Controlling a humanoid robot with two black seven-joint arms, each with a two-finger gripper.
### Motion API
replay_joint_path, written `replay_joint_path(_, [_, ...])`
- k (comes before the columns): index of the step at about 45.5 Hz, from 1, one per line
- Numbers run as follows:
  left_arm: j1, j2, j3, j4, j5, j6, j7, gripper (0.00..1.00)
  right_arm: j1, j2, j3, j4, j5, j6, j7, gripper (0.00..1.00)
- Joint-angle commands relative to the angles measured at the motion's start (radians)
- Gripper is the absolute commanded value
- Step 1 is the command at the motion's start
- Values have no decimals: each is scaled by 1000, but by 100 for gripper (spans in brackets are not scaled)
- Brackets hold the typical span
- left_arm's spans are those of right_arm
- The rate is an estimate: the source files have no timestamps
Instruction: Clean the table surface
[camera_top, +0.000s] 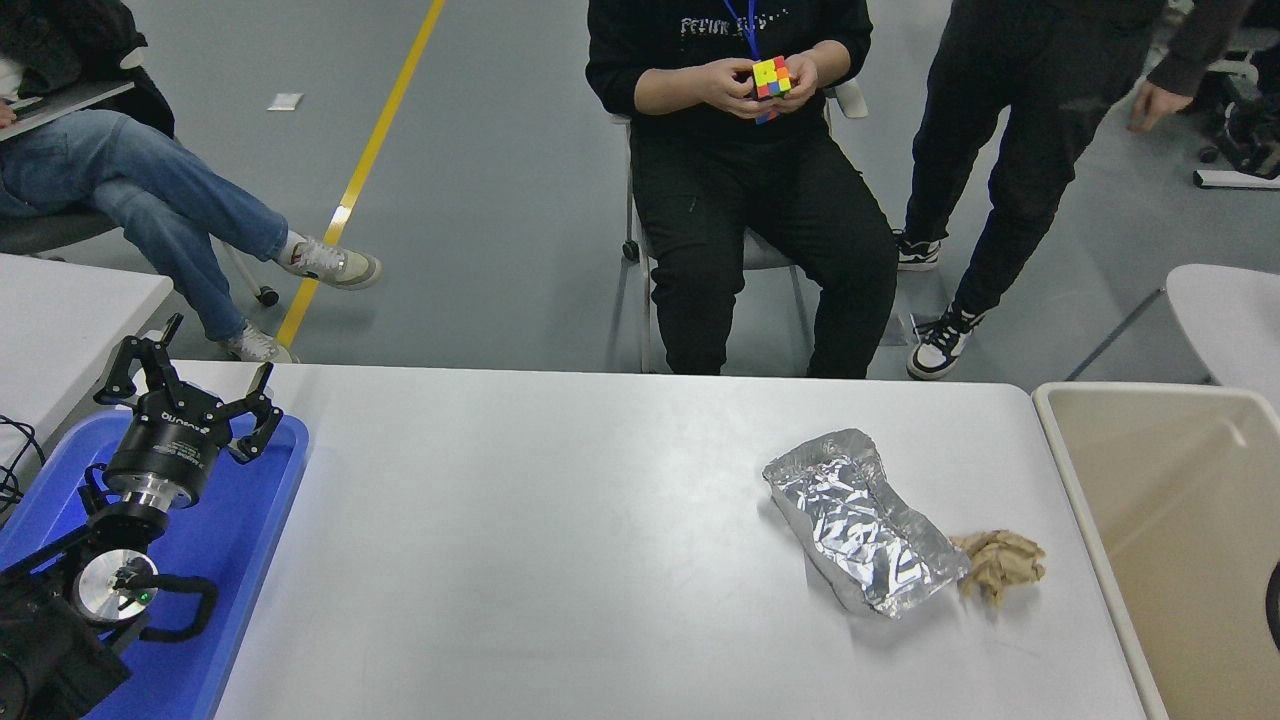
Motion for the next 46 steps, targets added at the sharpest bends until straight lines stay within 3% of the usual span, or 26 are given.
replay_joint_path(1, [0,0,0,0,0,0,0,100,-31,31,43,68,0,2,1,98])
replay_joint_path(37, [0,0,0,0,0,0,0,100,-68,98,44,68,0,3,7,98])
replay_joint_path(46, [0,0,0,0,0,0,0,100,-120,126,34,67,0,8,91,98])
